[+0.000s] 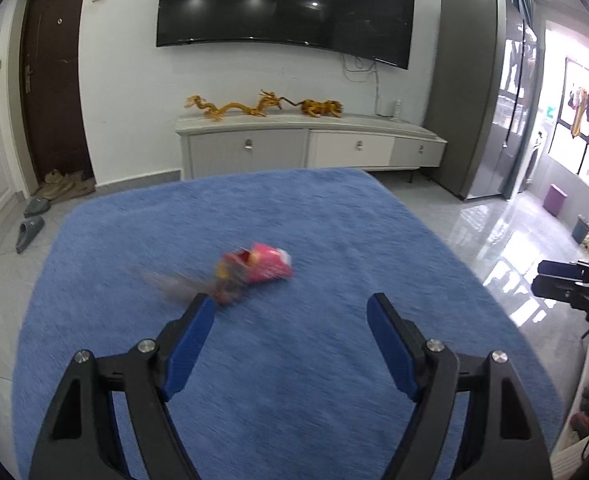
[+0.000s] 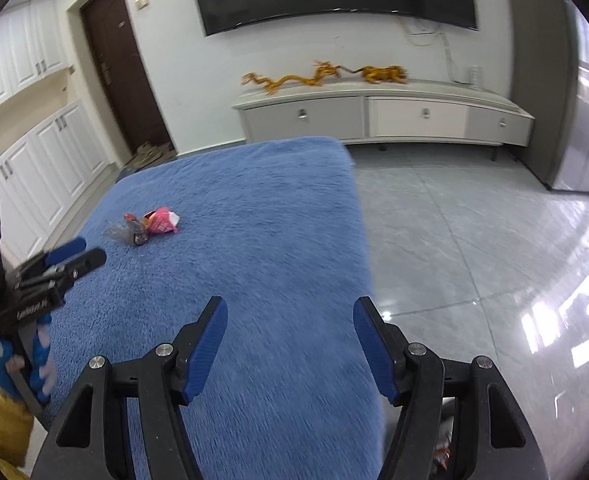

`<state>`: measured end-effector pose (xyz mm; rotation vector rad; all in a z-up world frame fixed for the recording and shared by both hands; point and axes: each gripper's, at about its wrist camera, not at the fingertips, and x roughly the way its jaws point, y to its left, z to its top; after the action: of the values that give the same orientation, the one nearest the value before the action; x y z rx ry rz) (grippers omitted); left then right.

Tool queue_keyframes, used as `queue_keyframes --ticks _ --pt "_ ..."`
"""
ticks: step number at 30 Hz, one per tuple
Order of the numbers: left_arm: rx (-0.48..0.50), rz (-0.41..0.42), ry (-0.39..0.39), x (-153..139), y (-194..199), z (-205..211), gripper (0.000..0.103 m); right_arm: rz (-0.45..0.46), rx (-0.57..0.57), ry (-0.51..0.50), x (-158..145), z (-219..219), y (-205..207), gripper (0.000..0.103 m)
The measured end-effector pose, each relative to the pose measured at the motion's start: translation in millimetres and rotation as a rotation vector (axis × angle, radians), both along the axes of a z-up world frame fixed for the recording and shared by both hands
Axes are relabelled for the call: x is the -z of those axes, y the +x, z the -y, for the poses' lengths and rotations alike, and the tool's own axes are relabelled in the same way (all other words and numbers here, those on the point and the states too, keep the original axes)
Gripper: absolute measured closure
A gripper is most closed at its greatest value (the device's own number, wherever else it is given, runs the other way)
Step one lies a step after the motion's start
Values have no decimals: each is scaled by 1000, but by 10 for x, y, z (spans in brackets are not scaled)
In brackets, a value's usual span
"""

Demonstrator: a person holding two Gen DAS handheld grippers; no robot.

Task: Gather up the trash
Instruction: 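Return both tools to the last red wrapper and clear bag on the towel, then grasp the clear plastic bag with the left tool while the right tool grasps the red chip bag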

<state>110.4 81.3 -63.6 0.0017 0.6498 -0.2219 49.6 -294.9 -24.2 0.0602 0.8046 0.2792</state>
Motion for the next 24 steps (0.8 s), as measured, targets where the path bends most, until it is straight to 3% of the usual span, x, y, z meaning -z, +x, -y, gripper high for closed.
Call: queue_keyframes --ticks 5,12,19,21,22,24 --pt "-1 -3 75 110 370 -277 25 -14 -100 5 124 -336 446 40" --pt "128 -40 207 376 668 -180 25 -26 -261 -29 272 -953 932 40" --pt "64 -134 192 635 1036 -456 26 -35 -397 -71 417 -1491 1208 40" --pt "31 -162 186 692 1092 -551 36 -48 -421 -62 465 -1595 1276 40" --pt "24 -183 160 715 1127 -602 45 -52 -427 -61 485 -1631 1296 40" --pt "13 -209 101 739 1174 -698 49 -57 -448 -70 542 -1750 1350 40"
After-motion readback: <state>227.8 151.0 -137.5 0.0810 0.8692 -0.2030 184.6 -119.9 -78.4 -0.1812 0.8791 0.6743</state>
